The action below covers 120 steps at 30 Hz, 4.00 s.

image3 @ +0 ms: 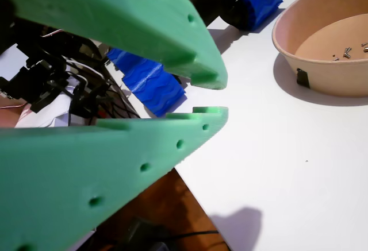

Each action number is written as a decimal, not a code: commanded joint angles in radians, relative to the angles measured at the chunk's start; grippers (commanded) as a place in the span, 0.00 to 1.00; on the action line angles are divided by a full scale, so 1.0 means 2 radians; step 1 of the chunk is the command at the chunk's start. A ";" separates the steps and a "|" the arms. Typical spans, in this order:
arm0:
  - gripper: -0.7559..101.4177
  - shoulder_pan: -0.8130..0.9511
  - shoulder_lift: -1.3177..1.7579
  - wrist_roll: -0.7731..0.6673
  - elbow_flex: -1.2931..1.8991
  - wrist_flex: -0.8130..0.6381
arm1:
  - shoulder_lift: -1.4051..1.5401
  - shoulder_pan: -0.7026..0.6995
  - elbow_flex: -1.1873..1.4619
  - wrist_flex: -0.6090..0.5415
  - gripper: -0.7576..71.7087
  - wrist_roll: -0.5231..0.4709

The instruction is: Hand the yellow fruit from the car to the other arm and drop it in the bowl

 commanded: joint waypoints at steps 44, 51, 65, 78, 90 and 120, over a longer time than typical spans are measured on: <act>0.01 0.004 -0.021 -0.006 -0.013 -0.035 | -0.002 0.006 -0.028 -0.008 0.01 0.003; 0.01 0.004 -0.070 -0.006 -0.119 -0.048 | -0.024 0.005 -0.048 -0.010 0.01 0.007; 0.01 0.005 -0.120 -0.006 -0.352 0.049 | -0.051 -0.015 -0.058 -0.025 0.01 0.017; 0.01 -0.003 -0.178 0.000 -0.357 -0.053 | -0.042 -0.022 -0.055 -0.023 0.01 0.019; 0.01 -0.108 -0.186 0.001 -0.357 -0.035 | -0.029 -0.024 -0.049 -0.015 0.01 0.020; 0.01 -0.206 -0.292 0.002 -0.364 -0.170 | -0.021 -0.025 -0.044 -0.012 0.01 0.020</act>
